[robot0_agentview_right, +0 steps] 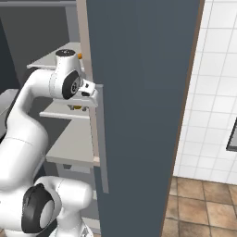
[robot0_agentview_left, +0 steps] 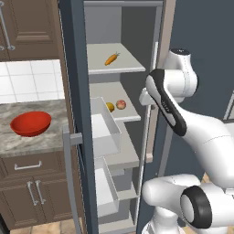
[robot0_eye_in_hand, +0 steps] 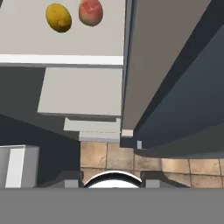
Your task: Take the lemon, peach, and carrot from the freezer and place them in the bowl on the counter.
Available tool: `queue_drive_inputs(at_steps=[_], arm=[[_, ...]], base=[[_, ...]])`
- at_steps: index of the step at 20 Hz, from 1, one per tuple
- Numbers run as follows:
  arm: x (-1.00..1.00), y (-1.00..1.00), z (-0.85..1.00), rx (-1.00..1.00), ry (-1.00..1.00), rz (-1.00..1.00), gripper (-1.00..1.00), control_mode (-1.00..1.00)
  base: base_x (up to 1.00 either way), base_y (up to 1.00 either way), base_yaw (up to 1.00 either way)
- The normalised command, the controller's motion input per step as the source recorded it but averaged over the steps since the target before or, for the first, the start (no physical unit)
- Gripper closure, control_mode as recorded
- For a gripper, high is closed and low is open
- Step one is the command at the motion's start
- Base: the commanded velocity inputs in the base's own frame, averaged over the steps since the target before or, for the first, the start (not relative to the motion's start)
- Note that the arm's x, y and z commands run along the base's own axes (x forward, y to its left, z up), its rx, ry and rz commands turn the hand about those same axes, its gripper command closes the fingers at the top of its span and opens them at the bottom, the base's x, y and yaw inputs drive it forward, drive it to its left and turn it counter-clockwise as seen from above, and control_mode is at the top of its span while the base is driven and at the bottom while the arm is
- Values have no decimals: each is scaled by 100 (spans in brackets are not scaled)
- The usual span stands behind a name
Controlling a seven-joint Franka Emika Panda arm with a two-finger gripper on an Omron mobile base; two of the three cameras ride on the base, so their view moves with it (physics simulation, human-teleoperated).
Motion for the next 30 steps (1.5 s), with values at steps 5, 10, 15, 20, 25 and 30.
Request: queue_drive_inputs(at_steps=[5,10,15,20,25,30], arm=[[-63,0,-4,-1,0,-3,-100,-100],[-99,-3,8,0,1,-7,-100,-100],[-89,-11,21,0,1,-5,-100,-100],[-77,-7,19,0,1,-4,-100,-100],[-61,-3,13,0,2,-3,-100,-100],[-43,0,3,-2,0,-6,-100,-100]], base=[[0,0,0],[0,0,0],[0,0,0],[0,0,0],[0,0,0],[0,0,0]])
